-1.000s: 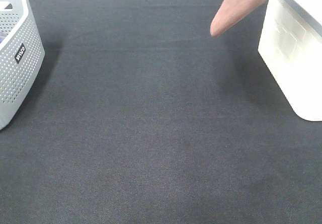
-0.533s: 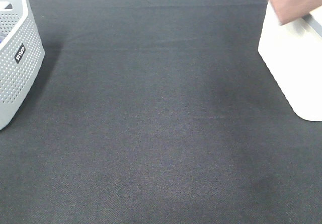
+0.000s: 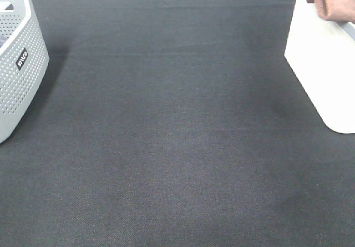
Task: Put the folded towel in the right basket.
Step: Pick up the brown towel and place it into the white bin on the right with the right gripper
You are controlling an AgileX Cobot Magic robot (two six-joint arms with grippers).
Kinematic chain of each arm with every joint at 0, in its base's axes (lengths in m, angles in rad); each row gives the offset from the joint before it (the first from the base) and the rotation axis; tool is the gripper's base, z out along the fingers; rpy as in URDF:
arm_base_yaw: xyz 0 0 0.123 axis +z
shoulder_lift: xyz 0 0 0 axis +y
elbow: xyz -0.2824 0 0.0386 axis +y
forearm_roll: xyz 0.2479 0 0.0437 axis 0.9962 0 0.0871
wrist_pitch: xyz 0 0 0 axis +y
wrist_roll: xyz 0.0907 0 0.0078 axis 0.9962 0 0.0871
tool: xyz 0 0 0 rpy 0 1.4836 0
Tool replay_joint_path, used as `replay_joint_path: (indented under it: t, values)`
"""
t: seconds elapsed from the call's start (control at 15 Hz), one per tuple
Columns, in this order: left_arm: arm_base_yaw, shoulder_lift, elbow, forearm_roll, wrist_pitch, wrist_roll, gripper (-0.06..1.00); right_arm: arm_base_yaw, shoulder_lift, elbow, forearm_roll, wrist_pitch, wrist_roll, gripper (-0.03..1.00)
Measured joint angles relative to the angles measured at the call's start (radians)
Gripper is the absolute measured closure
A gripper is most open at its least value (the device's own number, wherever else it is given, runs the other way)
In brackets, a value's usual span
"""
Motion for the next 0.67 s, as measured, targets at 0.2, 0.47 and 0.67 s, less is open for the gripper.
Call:
replay_joint_path:
  t: [0.2, 0.47, 0.67]
  values:
    - [0.0, 0.0, 0.0, 0.0, 0.0, 0.0, 0.07, 0.0, 0.039, 0.0, -0.051, -0.027, 0.044, 0.97]
    - [0.0, 0.0, 0.0, 0.0, 0.0, 0.0, 0.07, 0.0, 0.043, 0.0, -0.069, -0.059, 0.065, 0.87]
    - [0.0, 0.0, 0.0, 0.0, 0.0, 0.0, 0.07, 0.0, 0.043, 0.0, -0.14, -0.065, 0.121, 0.53]
